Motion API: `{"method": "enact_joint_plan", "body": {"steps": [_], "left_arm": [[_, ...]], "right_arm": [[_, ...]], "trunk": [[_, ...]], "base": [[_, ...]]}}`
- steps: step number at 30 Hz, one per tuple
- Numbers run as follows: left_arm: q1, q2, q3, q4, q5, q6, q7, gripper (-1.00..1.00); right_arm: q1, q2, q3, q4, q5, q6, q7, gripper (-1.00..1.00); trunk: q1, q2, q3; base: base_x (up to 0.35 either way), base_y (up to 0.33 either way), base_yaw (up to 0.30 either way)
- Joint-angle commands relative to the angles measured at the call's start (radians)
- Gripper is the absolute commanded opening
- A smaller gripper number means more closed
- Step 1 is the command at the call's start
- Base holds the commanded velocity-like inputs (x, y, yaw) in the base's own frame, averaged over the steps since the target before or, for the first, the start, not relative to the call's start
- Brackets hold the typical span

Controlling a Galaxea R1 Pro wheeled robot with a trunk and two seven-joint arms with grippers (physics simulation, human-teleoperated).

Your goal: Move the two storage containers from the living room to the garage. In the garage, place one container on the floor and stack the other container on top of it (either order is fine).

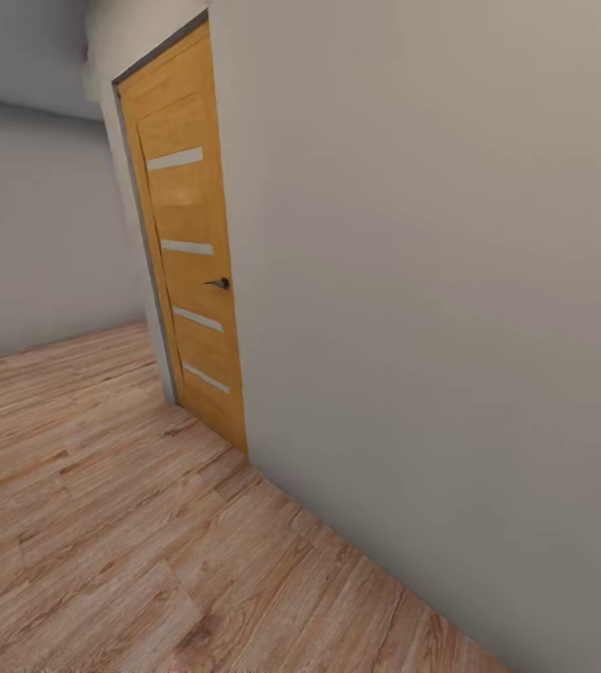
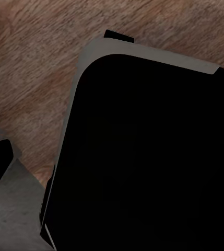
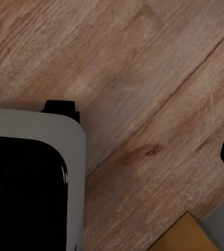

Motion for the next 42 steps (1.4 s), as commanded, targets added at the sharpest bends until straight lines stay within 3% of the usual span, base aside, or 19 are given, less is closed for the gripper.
{"method": "enact_joint_plan", "body": {"steps": [1, 42], "left_arm": [[0.0, 0.0, 0.004, 0.0, 0.003, -0.001, 0.0, 1.0], [0.0, -0.009, 0.008, 0.001, 0.014, 0.001, -0.008, 1.0]], "right_arm": [[-0.001, 0.001, 0.007, 0.003, -0.007, -0.006, 0.002, 1.0], [-0.001, -0.005, 0.008, 0.003, -0.007, -0.014, 0.002, 1.0]], "trunk": [[0.0, -0.001, -0.001], [0.0, -0.001, -0.001]], "base": [[0.0, 0.0, 0.3], [0.023, 0.0, 0.3]]}}
